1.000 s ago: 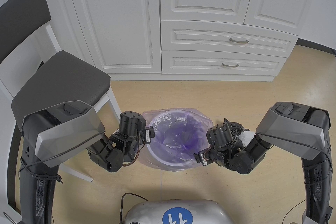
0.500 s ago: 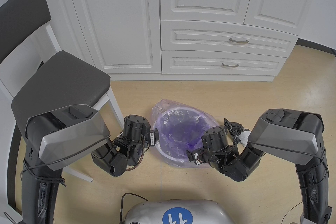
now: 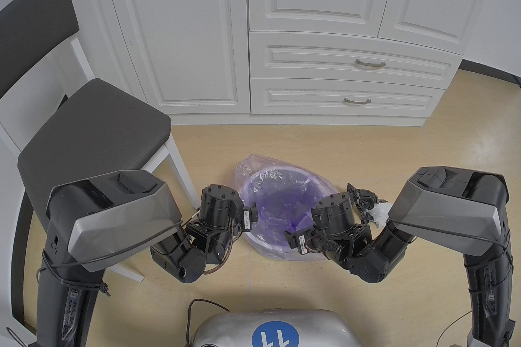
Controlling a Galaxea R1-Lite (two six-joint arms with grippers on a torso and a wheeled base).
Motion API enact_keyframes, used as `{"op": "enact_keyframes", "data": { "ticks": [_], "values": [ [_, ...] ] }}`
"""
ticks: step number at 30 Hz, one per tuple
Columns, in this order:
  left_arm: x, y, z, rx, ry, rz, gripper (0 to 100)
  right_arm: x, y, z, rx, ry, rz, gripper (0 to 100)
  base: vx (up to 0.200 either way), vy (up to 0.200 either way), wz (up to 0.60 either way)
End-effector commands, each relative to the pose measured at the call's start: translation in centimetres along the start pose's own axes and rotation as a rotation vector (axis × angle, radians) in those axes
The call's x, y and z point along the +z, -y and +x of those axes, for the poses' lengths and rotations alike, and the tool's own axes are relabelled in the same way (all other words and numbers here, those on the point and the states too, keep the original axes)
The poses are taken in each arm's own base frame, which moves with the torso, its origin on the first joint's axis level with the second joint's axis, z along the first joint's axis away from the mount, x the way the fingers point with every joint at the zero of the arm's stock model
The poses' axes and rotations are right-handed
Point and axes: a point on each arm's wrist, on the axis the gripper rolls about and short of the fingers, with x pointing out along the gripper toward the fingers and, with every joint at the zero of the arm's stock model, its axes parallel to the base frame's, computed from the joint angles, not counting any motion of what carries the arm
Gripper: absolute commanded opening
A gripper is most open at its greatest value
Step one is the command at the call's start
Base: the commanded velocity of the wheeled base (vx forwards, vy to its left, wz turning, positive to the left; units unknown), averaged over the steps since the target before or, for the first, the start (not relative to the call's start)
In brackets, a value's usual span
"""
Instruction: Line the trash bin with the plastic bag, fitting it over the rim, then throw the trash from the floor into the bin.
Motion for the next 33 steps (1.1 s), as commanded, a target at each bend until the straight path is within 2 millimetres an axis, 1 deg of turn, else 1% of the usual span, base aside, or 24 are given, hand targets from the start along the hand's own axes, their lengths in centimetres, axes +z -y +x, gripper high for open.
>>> {"op": "enact_keyframes", "data": {
  "ticks": [1,2,4,9,10,11,13,16,17,18,21,28,31,33],
  "values": [
    [-0.8,0.1,-0.1,0.000,-0.024,0.015,100,0.1,-0.7,-0.6,0.026,0.003,-0.006,100,0.000,0.000,0.00],
    [-1.2,-0.2,-0.3,0.006,-0.052,0.032,100,-0.2,-1.1,-0.7,0.034,0.008,-0.004,100,0.000,0.000,0.00],
    [-1.5,-0.3,-0.3,0.001,-0.075,0.045,100,-0.1,-1.1,-0.8,0.035,0.020,-0.002,100,0.000,0.000,0.00],
    [-2.0,-0.6,0.0,0.007,-0.106,0.056,100,0.6,-0.5,-1.0,0.025,0.041,0.009,100,0.000,0.000,0.00],
    [-2.2,-0.9,0.2,0.015,-0.112,0.058,100,0.9,0.1,-1.0,0.013,0.046,0.016,100,0.000,0.000,0.00],
    [-2.2,-0.9,0.2,0.015,-0.112,0.058,100,0.9,0.1,-1.0,0.013,0.046,0.016,100,0.000,0.000,0.00],
    [-2.3,-1.6,0.4,0.034,-0.120,0.073,100,1.2,0.4,-1.0,0.007,0.051,0.020,100,0.000,0.000,0.00],
    [-2.1,-3.2,0.2,0.066,-0.130,0.141,100,1.6,1.0,-1.1,-0.005,0.054,0.023,100,0.000,0.000,0.00],
    [-2.0,-3.2,0.2,0.067,-0.128,0.141,100,1.6,1.0,-1.1,-0.005,0.054,0.023,100,0.000,0.000,0.00],
    [-1.7,-3.6,-0.1,0.074,-0.127,0.154,100,1.7,1.4,-1.0,-0.014,0.053,0.026,100,0.000,0.000,0.00],
    [-1.3,-3.8,-0.5,0.077,-0.130,0.158,100,1.7,1.9,-0.7,-0.026,0.054,0.024,100,0.000,0.000,0.00],
    [-1.9,-4.5,-0.7,0.084,-0.163,0.199,100,2.0,3.0,-0.5,-0.049,0.058,0.019,100,0.000,0.000,0.00],
    [-2.6,-4.6,-0.5,0.087,-0.195,0.209,100,1.6,3.8,0.4,-0.071,0.040,0.006,100,0.000,0.000,0.00],
    [-2.9,-4.8,-0.3,0.091,-0.209,0.212,100,1.4,4.3,0.7,-0.083,0.013,-0.008,100,0.000,0.000,0.00]
  ]
}}
